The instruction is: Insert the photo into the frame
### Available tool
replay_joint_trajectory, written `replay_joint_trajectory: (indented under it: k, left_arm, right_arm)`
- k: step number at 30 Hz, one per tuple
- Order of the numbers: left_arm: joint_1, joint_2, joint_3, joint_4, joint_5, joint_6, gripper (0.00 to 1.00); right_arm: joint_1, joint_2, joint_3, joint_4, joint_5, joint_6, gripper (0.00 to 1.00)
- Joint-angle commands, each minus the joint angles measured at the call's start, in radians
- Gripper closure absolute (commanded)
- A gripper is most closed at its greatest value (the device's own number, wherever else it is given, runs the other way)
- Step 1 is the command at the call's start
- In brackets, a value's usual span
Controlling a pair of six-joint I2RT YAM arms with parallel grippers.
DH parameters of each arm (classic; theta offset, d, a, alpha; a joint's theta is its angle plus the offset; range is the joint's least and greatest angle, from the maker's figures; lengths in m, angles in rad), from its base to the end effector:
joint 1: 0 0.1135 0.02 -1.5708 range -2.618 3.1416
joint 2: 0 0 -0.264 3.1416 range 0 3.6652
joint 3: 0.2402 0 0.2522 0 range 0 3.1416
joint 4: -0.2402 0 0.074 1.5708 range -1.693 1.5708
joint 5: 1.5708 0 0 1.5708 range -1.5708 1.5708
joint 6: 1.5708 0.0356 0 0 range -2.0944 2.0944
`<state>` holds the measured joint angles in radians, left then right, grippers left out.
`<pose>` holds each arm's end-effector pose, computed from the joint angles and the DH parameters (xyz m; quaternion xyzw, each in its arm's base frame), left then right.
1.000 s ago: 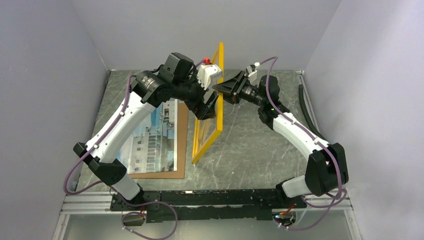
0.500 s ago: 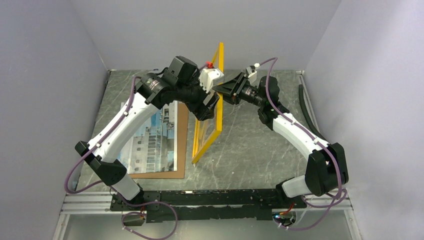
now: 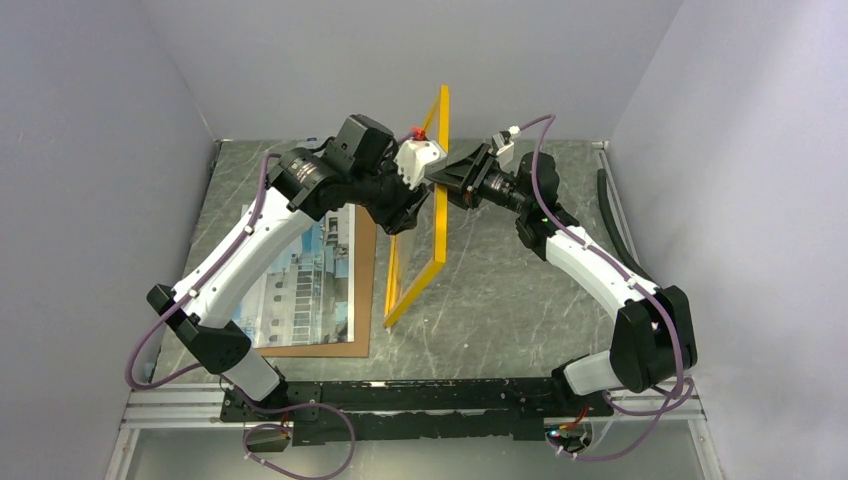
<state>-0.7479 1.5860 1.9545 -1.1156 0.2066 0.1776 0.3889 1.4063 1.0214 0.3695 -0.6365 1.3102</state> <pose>0.2229 -0.2167 0.4477 0.4438 0.7972 -0.2027 0.3555 0.2964 0.1443 0.3360 0.1042 0.7038 0.6477 0.2726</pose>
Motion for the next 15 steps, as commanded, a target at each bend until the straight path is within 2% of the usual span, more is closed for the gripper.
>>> replay_joint_trajectory:
  k: [1,7,11,12,15]
  left_arm:
    - [-0.005,-0.003,0.034,-0.045,-0.033,0.02,0.5]
    - [-0.006,-0.001,0.028,-0.065,-0.061,0.02,0.73]
    - [-0.006,-0.004,0.011,-0.076,-0.104,0.02,0.94]
    - [-0.006,-0.004,0.01,-0.083,-0.113,0.022,0.97]
    - [-0.007,-0.014,0.003,-0.088,-0.128,0.027,0.97]
  right_arm:
    - [0.003,-0.021,0.036,0.058,-0.016,-0.02,0.5]
    - [-0.003,-0.028,0.046,0.013,-0.021,-0.057,0.49]
    - [-0.018,-0.043,0.051,-0.032,-0.024,-0.093,0.49]
    - [-0.026,-0.048,0.053,-0.048,-0.025,-0.106,0.49]
    - [-0.046,-0.064,0.064,-0.119,-0.025,-0.156,0.49]
